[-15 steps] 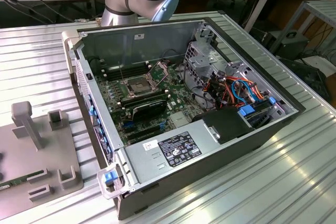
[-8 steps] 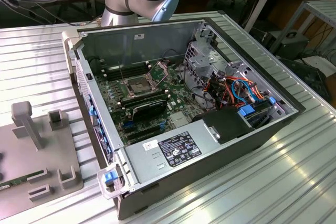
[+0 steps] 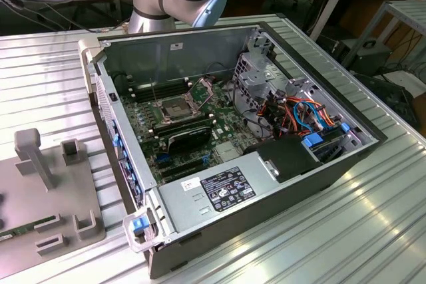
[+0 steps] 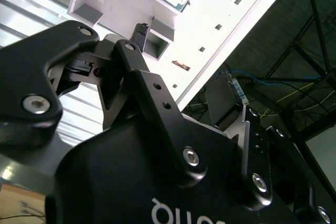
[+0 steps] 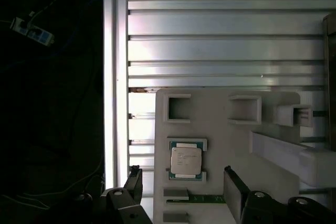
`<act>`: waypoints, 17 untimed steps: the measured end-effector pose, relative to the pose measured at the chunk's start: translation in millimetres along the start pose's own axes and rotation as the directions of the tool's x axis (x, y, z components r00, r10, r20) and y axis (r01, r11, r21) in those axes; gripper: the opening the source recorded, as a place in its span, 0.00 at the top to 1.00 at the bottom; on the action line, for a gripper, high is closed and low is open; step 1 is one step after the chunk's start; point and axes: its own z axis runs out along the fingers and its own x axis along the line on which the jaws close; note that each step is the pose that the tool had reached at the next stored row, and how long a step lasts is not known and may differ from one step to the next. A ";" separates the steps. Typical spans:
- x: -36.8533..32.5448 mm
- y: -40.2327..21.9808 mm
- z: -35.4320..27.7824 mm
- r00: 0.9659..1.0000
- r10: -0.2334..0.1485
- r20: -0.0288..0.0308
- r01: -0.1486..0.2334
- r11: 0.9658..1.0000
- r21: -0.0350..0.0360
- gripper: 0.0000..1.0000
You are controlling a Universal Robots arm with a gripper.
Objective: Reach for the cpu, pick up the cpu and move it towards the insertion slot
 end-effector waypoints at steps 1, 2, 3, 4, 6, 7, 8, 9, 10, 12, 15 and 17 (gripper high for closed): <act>0.0 0.0 0.0 1.000 0.000 0.000 0.000 1.000 0.000 0.28; 0.0 0.0 0.1 1.000 0.000 0.000 0.000 1.000 0.000 0.28; 0.0 0.0 1.2 1.000 0.000 0.000 0.000 1.000 0.000 0.28; 0.1 -0.1 5.0 1.000 0.000 -0.001 0.000 1.000 0.000 0.28; -0.3 -0.4 12.6 1.000 0.000 -0.001 0.000 1.000 0.000 0.28; -0.5 -0.5 15.9 1.000 0.000 -0.001 0.000 1.000 0.000 0.28; -0.5 -0.6 17.7 1.000 0.000 -0.001 0.000 1.000 0.000 0.28; -0.4 -0.7 19.6 1.000 0.000 -0.001 0.000 1.000 0.000 0.28; -0.4 -0.8 21.4 1.000 0.000 -0.001 0.000 1.000 0.000 0.28; -0.4 -1.0 25.1 1.000 0.001 -0.001 -0.001 1.000 0.000 0.28; -0.4 -1.9 30.4 1.000 0.011 -0.001 -0.011 1.000 0.000 0.28; -0.5 -2.9 34.4 1.000 0.018 -0.001 -0.018 1.000 0.000 0.28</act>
